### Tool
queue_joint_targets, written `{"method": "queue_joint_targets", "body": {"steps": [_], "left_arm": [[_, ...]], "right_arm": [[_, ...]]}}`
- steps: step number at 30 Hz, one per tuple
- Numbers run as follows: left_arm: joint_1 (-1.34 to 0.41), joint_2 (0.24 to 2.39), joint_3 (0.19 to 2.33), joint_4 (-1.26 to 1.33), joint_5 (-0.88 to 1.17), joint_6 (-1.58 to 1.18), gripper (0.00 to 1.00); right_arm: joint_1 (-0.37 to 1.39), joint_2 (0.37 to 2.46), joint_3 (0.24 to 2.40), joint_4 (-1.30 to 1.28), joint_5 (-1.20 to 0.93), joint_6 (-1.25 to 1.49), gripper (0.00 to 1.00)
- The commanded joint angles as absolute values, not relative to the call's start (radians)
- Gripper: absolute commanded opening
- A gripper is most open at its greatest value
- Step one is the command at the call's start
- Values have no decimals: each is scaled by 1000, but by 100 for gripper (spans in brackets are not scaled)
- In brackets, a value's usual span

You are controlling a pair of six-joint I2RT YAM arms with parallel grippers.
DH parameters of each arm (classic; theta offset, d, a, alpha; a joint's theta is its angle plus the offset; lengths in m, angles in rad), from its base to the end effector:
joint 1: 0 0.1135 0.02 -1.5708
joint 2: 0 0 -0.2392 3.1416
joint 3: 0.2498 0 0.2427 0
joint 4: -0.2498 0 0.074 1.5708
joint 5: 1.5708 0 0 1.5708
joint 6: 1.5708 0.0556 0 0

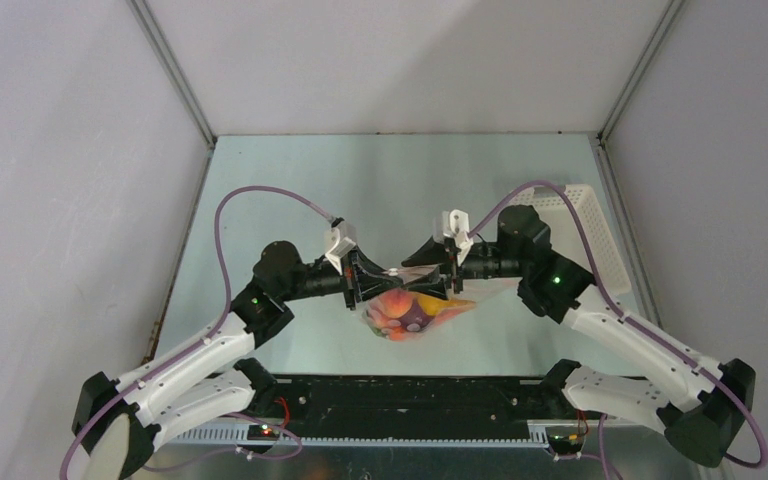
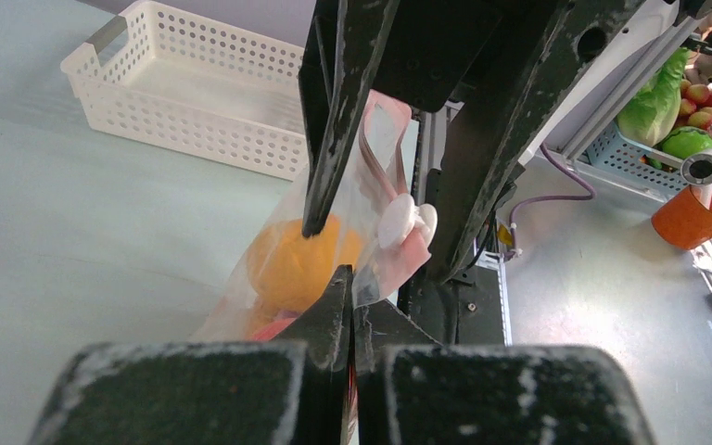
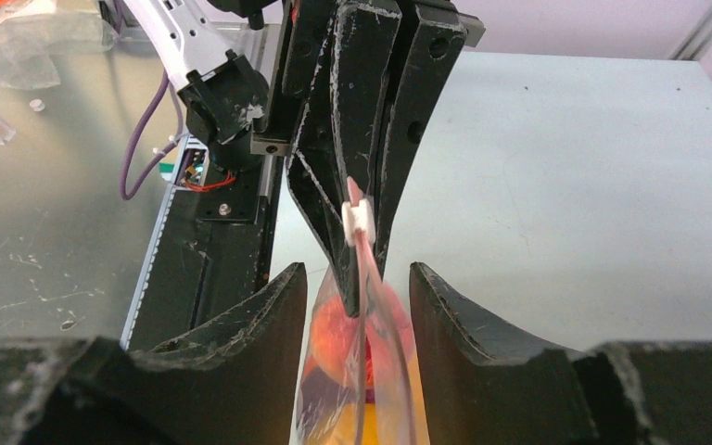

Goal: Place the food in the zip-top bag and seal the zipper
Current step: Zip the zipper food storage bag at the center of the board.

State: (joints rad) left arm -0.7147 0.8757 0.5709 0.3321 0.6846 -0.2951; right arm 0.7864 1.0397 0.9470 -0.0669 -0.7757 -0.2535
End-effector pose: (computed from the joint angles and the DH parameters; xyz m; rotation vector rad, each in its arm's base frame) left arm 0.1478 -0.1748 0.2871 0.9088 1.4468 -1.2979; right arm 0.1496 0.2050 0.3397 -1.3595 1.1826 1.0524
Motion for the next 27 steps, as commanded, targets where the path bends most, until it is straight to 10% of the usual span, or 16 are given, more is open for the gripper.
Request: {"method": "queue_joint_targets", "body": {"steps": [1,20,27], "left_arm": [[-711,854,624,344,678,-266,0],[-711,834,603,357,619,-263,0],[-711,803,588,356,590,-257,0]], "right_arm": [[809,1069,997,27,-807,-271,47],[842,1096,999,88,-789,-253,34],[841,1077,998,36,-755,-273,12]]}}
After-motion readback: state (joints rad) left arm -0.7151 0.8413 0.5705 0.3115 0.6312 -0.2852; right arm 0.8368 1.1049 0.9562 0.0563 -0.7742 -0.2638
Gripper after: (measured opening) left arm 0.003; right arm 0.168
